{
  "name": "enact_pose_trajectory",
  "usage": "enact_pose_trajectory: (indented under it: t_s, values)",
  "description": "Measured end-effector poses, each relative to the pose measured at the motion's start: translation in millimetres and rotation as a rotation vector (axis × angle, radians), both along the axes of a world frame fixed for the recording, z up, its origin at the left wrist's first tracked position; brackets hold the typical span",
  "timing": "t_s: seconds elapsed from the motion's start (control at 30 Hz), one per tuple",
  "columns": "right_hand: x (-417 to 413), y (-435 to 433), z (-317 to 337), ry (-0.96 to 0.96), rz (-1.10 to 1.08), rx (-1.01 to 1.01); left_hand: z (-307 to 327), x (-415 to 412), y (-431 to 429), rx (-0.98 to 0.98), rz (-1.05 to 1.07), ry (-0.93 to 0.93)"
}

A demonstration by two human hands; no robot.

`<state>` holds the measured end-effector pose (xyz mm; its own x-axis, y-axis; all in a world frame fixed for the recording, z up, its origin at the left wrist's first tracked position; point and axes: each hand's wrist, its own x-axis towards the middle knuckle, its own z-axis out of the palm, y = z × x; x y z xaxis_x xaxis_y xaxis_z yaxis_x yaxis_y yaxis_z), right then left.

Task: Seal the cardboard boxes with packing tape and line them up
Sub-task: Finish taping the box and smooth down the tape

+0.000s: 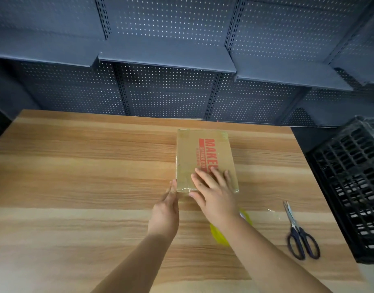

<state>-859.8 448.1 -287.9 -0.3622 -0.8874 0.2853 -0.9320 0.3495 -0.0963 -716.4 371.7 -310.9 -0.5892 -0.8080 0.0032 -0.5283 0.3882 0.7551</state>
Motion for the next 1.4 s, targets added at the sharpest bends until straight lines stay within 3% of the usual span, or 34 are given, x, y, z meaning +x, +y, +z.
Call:
enact_pose_trajectory:
  t_s: [0.2,0.3,0.37,0.43,0.53,0.73,1.03,1.23,1.4]
  values:
    - [-2,-3,3,-0.003,0.038,0.099,-1,6,-15,-0.030,-0.110,-0.014]
    - [4,-7,6,-0.080,0.065,0.047,10,11,-22,-0.165,-0.096,0.048]
    - [11,-14,14,-0.222,0.041,-0.162,26,11,-30,-0.313,-0.075,0.136]
    - [20,-19,23,-0.534,-0.028,-0.320,55,7,-42,-0.408,-0.055,0.182]
    - [36,-19,27,-0.946,-0.158,-0.374,84,3,-61,-0.584,-0.138,0.120]
    - [43,-7,9,-1.106,-0.260,-0.326,49,16,-67,-0.749,-0.344,-0.156]
    - [48,-13,6,-0.703,-0.325,-0.468,49,13,-69,-0.682,-0.347,-0.189]
    - [22,-10,18,-0.635,-0.251,-0.333,50,15,-74,-0.703,-0.394,-0.226]
    - [38,-17,15,-0.131,-0.178,-0.287,50,16,-71,-0.692,-0.380,-0.249]
